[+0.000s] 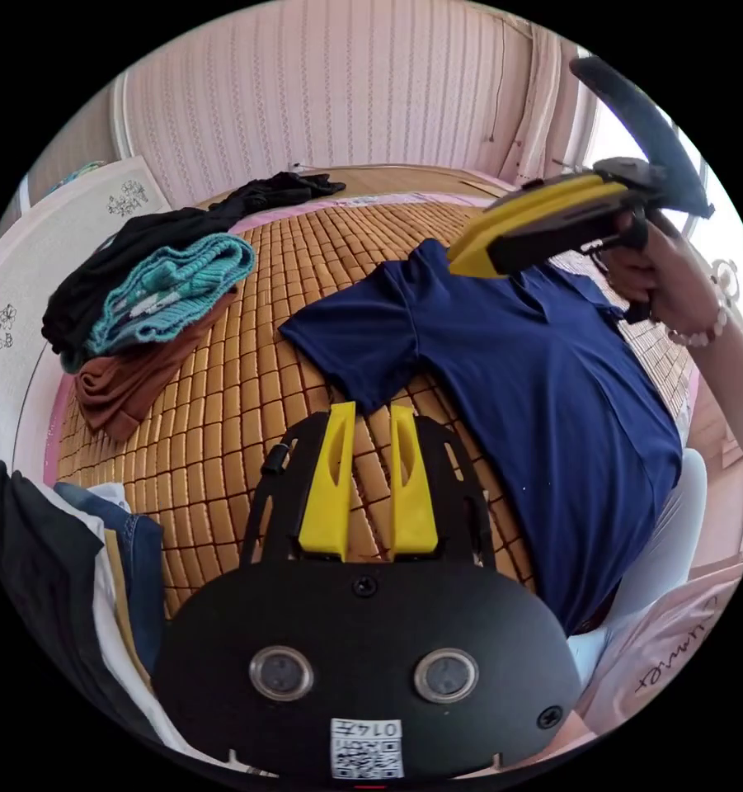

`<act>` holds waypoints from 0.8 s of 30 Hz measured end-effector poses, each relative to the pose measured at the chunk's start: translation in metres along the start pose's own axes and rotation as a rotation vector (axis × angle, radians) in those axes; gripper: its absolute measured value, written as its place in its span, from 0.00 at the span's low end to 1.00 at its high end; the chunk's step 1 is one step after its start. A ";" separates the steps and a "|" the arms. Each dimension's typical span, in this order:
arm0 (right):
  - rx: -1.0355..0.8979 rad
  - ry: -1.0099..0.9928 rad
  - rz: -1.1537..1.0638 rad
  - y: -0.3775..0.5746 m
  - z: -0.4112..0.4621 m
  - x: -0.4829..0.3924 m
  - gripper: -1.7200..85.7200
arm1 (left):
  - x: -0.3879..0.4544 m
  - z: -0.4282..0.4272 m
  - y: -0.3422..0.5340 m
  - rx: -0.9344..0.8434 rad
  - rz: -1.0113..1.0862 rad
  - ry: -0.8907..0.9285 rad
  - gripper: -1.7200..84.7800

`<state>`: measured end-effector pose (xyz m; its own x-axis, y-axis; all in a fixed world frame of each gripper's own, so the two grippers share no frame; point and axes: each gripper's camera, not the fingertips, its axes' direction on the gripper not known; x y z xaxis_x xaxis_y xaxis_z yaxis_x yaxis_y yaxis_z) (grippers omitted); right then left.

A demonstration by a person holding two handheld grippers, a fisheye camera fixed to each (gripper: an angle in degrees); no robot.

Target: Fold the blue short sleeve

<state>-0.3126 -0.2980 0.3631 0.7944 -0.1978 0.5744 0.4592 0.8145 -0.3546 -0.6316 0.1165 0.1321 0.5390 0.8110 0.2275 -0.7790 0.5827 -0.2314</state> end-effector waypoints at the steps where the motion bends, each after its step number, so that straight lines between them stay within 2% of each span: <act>1: -0.017 -0.003 -0.014 -0.021 0.016 0.000 0.09 | 0.005 0.009 -0.007 -0.021 0.036 -0.006 0.10; 9: -0.198 0.040 -0.011 -0.109 0.123 -0.003 0.15 | 0.008 0.046 -0.026 -0.020 0.047 -0.017 0.09; 13: -0.229 0.076 0.026 -0.126 0.156 0.000 0.11 | 0.015 0.050 -0.028 -0.019 0.072 -0.009 0.07; 16: -0.182 0.150 0.025 -0.126 0.158 -0.002 0.06 | 0.023 0.053 -0.029 -0.020 0.092 -0.023 0.05; 21: -0.080 0.056 0.100 -0.116 0.140 0.013 0.03 | 0.030 0.052 -0.029 0.001 0.088 -0.072 0.03; 24: 0.028 0.041 0.120 -0.100 0.108 0.024 0.03 | 0.033 0.033 -0.025 0.096 0.075 -0.081 0.03</act>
<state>-0.3818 -0.3254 0.4920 0.8588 -0.1194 0.4981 0.3489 0.8484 -0.3982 -0.6048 0.1265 0.1762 0.4531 0.8430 0.2898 -0.8456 0.5094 -0.1596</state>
